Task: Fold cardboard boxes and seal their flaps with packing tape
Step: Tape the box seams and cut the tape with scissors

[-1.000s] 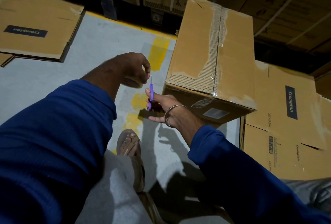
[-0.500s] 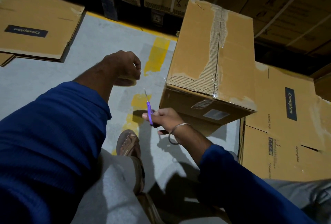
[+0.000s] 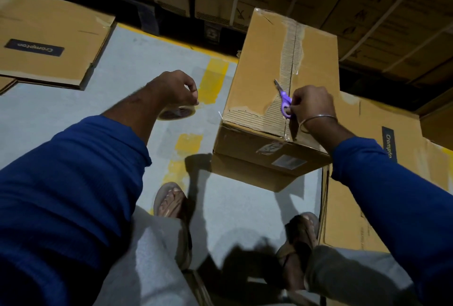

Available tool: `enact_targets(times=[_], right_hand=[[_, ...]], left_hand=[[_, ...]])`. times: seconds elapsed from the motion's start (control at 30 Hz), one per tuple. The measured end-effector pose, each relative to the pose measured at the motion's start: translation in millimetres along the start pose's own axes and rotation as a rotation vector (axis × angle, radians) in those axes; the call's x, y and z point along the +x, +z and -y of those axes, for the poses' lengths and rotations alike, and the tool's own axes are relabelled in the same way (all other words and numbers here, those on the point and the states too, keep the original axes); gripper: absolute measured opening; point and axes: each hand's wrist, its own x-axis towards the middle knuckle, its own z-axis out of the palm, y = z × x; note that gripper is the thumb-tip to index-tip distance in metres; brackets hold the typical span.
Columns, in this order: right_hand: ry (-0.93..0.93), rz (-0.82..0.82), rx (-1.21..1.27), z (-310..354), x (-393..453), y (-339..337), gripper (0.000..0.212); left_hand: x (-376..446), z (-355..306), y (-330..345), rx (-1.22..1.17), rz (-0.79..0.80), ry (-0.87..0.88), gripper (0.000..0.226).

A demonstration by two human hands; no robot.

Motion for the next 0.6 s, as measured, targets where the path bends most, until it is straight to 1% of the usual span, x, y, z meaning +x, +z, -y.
enact_targets(times=[0.07,0.13,0.2,0.27,0.3,0.37,0.47,0.53,0.6], right_hand=[[-0.034,0.003,-0.132,7,1,0,0.011],[-0.098,-0.078,-0.202,17,-8,-1,0.010],[-0.299,-0.161,-0.134,35,-26,2,0.009],[-0.523,-0.126,0.032,59,-44,11,0.015],[-0.583,-0.087,0.101,71,-48,19,0.018],[-0.607,-0.024,0.159,92,-49,36,0.023],[-0.591,0.052,0.091,107,-44,55,0.027],[-0.615,0.065,0.047,110,-40,65,0.028],[-0.645,0.044,-0.026,112,-38,71,0.027]], left_hand=[[0,1,0,0.001,0.004,-0.008,0.013],[0,3,-1,-0.002,0.009,-0.016,0.012],[0,5,-1,-0.005,0.015,-0.023,0.011],[-1,6,-1,-0.007,0.014,-0.026,0.010],[-2,5,-1,-0.006,0.009,-0.028,0.011],[-3,4,-1,-0.005,-0.008,-0.027,0.013],[-4,5,-3,-0.013,-0.020,-0.021,0.014],[-4,8,-4,-0.024,-0.023,-0.026,0.014],[-5,10,-4,-0.029,-0.020,-0.034,0.013]])
